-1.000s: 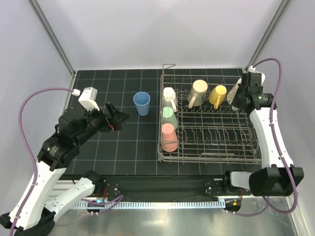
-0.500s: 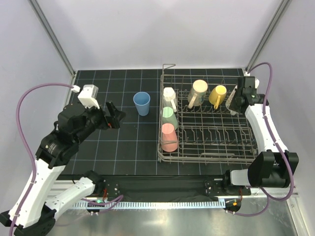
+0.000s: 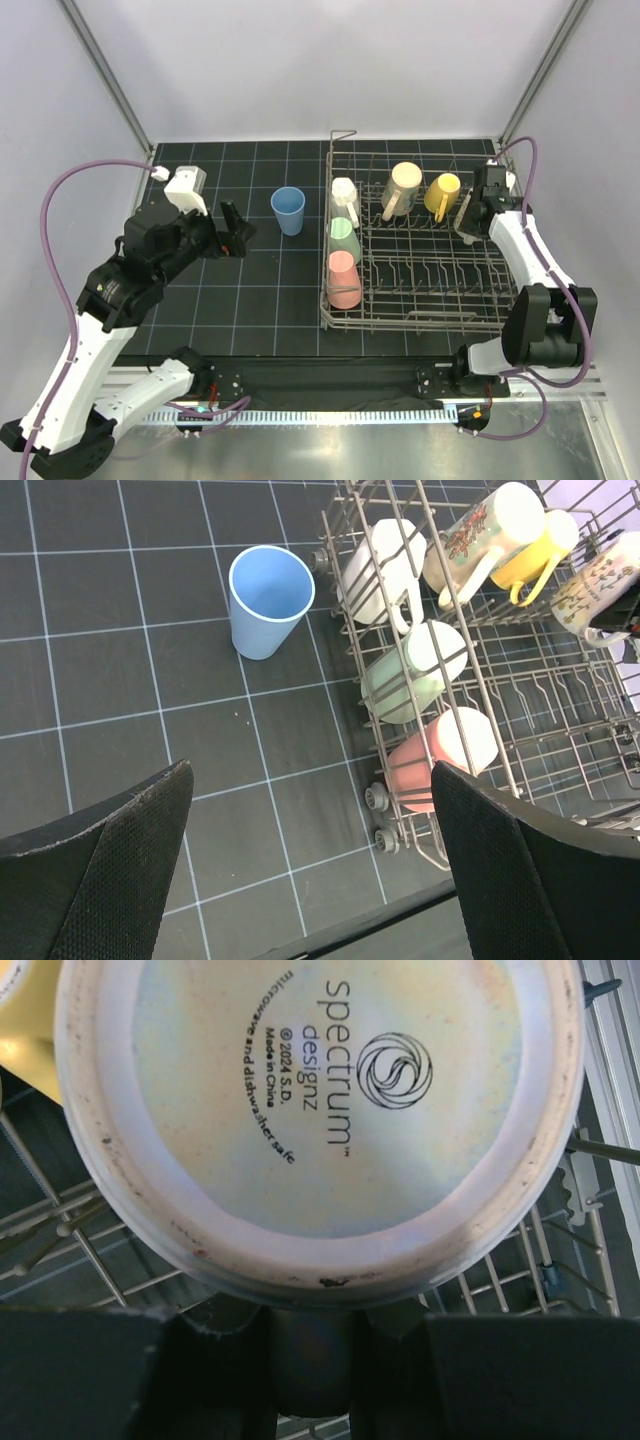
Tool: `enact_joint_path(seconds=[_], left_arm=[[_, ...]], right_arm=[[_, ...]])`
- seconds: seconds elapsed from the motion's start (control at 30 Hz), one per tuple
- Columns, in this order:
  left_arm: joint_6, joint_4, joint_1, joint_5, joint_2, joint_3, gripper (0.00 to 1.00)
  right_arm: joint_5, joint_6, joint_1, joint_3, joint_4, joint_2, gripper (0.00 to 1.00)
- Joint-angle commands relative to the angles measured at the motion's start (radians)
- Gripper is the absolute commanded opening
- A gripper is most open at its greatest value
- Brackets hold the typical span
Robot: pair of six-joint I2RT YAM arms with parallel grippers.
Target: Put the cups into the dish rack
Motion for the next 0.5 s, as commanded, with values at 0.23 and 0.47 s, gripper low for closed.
enact_joint_path(seconds=[0.23,0.47], left_arm=[[-0.024,-0.071,-0.003,-0.018,0.024,0.083,0.97],[-0.085,-0.091,-0.003,-0.007,0.012,0.091,0.97]], right_arm=[[0.014,0.047,-0.002,-0.011,0.126,0.053,0.04],[-0.053,0.06,-0.001,-0.047,0.115,0.04,0.16]])
